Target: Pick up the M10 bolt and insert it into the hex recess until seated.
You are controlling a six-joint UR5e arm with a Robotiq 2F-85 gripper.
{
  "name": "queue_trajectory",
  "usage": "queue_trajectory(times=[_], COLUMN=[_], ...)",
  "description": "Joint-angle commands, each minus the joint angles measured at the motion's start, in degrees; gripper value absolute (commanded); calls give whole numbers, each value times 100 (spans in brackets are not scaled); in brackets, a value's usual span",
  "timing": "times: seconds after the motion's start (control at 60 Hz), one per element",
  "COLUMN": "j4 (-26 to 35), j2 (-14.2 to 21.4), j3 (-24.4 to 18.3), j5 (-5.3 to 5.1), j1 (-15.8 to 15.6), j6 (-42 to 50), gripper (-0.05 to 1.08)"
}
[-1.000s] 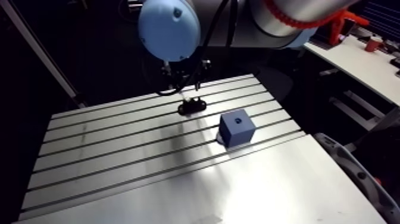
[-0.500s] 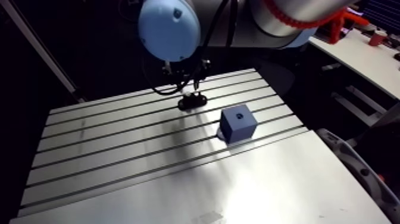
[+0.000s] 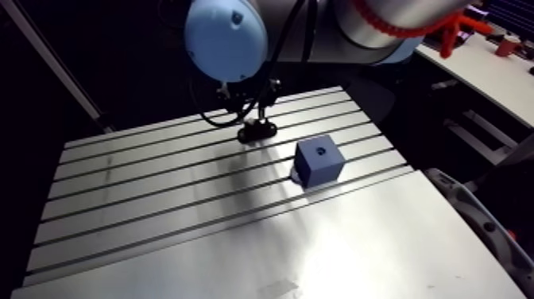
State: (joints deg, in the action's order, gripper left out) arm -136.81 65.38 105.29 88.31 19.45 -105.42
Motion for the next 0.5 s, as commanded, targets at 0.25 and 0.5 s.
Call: queue_trajectory(times=[0.25,0.5], j4=[0,0], j2=[-47,-49], j3=[5,5], j5=[24,24], j1=[-2,-2], j6=[0,0], gripper=[52,54])
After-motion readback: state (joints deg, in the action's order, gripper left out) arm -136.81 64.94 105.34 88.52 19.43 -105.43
